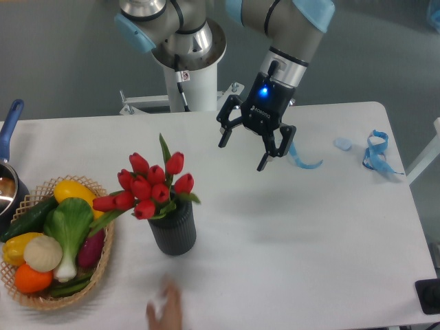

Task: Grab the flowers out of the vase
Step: 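Move the open gripper toward the red tulips in the grey vase, then lower the gripper around the tulip stems and close it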

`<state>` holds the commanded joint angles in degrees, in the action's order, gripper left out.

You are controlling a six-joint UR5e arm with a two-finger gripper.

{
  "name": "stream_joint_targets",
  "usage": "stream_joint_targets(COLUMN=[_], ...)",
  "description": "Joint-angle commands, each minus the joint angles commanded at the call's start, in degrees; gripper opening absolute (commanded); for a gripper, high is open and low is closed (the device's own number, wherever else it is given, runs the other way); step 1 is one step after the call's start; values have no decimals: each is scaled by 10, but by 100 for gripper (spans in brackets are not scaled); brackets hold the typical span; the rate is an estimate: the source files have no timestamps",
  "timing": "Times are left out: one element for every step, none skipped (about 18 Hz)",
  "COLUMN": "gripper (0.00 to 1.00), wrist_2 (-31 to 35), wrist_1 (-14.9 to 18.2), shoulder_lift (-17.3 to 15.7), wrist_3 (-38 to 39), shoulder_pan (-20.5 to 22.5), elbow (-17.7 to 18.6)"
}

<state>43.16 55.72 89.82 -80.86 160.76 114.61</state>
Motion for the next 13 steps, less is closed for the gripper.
stream_joint_targets(gripper=[100, 100, 100, 100, 100, 100, 100, 100, 100, 100, 100, 100, 100], wrist_2=[-2, -4, -11, -23, -32, -41, -49, -56, -58, -58, -60, -62, -62], wrist_1=[-2, -3, -3, -3, -3, -4, -4, -7, -19, -32, -48, -64, -75], shoulder_lift=[0, 1, 1, 1, 1, 1, 1, 3, 10, 19, 25, 39, 59], wrist_3=[-3, -4, -6, -6, -5, -5, -5, -6, -5, -5, -5, -4, -2], shoulder_pan=[-3, -4, -10, -17, -22, -26, -32, -40, -51, -62, -71, -80, -92], elbow=[3, 4, 9, 12, 17, 19, 19, 19, 19, 18, 18, 12, -1])
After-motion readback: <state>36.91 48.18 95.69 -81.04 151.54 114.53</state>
